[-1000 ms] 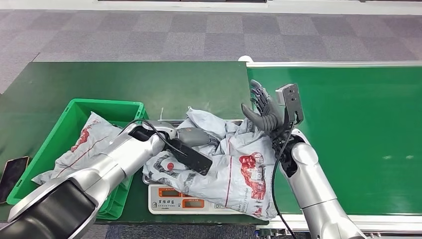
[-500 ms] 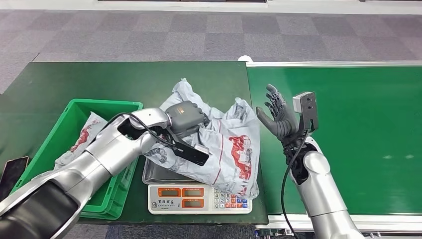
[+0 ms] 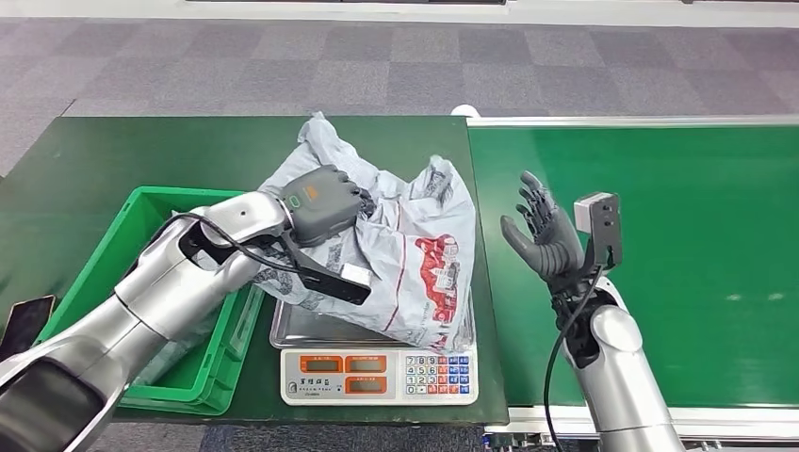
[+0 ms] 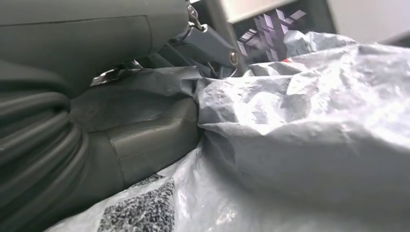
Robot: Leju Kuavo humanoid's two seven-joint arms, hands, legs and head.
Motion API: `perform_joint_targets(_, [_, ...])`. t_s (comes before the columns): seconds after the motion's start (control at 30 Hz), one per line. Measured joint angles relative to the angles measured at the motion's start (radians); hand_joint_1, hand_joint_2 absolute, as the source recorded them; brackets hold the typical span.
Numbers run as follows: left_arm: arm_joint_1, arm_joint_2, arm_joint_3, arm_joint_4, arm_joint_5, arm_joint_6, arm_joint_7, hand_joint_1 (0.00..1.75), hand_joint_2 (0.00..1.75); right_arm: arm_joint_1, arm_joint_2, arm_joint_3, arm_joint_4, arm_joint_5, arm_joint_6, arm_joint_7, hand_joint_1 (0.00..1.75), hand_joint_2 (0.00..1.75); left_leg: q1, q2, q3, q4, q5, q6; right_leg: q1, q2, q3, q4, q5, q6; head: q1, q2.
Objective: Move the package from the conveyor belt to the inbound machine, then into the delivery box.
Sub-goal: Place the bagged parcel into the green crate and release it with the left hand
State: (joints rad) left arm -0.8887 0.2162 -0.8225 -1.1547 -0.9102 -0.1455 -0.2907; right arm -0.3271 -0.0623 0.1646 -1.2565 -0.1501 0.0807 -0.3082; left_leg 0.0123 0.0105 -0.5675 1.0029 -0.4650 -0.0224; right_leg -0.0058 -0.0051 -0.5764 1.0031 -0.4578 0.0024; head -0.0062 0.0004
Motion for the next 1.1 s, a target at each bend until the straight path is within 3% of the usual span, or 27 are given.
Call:
perform_joint_targets(0.2, [0.067, 0.065, 0.107, -0.109, -0.011, -0.008, 0.013, 1.75, 1.75, 0.064, -0.016, -0.057, -0.067, 0.001, 0.007, 0.000, 0.00, 1.75, 0.000, 0.000, -0.002, 0.000, 0.000, 0.000, 0.000, 0.000, -0.002, 0.000, 0.000, 0.000, 0.000, 0.000])
perform_joint_targets(0.37, [0.133, 0.103, 0.175, -0.152, -0.012, 0.031, 0.083, 1.75, 1.75, 0.103, -0.016, -0.082, -0.106, 0.014, 0.000, 0.006, 0.00, 1.75, 0.000, 0.001, -0.001, -0.001, 0.000, 0.000, 0.000, 0.001, -0.001, 0.000, 0.000, 0.000, 0.000, 0.000])
perform_joint_targets(0.47, [0.273, 0.170, 0.315, -0.200, 0.020, 0.130, 0.129, 1.75, 1.75, 0.176, -0.020, -0.122, -0.154, 0.016, -0.003, 0.005, 0.00, 1.75, 0.000, 0.006, 0.002, -0.003, -0.002, -0.001, -0.002, 0.006, -0.001, 0.001, -0.001, -0.001, 0.000, 0.000])
perform_joint_targets(0.57, [0.456, 0.230, 0.525, -0.263, 0.046, 0.215, 0.144, 1.75, 1.75, 0.249, -0.025, -0.178, -0.199, 0.014, 0.001, -0.004, 0.00, 1.75, 0.000, 0.009, 0.001, -0.004, -0.003, -0.003, -0.002, 0.009, -0.004, 0.001, -0.003, -0.004, 0.000, 0.000])
perform_joint_targets(0.67, [0.617, 0.247, 0.728, -0.338, 0.042, 0.234, 0.178, 1.75, 1.75, 0.296, -0.024, -0.219, -0.237, 0.024, 0.008, -0.003, 0.00, 1.75, 0.000, 0.009, 0.000, -0.004, -0.004, -0.003, -0.002, 0.009, -0.006, 0.001, -0.005, -0.005, 0.000, 0.000])
perform_joint_targets(0.77, [0.732, 0.254, 0.878, -0.401, 0.043, 0.233, 0.194, 1.75, 1.75, 0.323, -0.018, -0.236, -0.268, 0.038, 0.004, 0.000, 0.00, 1.75, 0.001, 0.009, -0.001, -0.004, -0.004, -0.004, -0.001, 0.008, -0.007, 0.001, -0.005, -0.005, 0.000, 0.000])
perform_joint_targets(0.87, [0.795, 0.259, 0.962, -0.441, 0.045, 0.233, 0.194, 1.75, 1.75, 0.331, -0.014, -0.246, -0.286, 0.043, 0.001, 0.002, 0.00, 1.75, 0.000, 0.006, -0.002, -0.004, -0.004, -0.003, 0.000, 0.006, -0.006, 0.001, -0.005, -0.005, 0.000, 0.000])
perform_joint_targets(1.1, [0.864, 0.257, 1.054, -0.476, 0.030, 0.246, 0.236, 1.75, 1.75, 0.345, 0.003, -0.263, -0.306, 0.044, -0.009, 0.008, 0.00, 1.75, 0.000, 0.004, -0.001, -0.004, -0.003, -0.003, 0.000, 0.004, -0.004, 0.001, -0.005, -0.004, 0.000, 0.000])
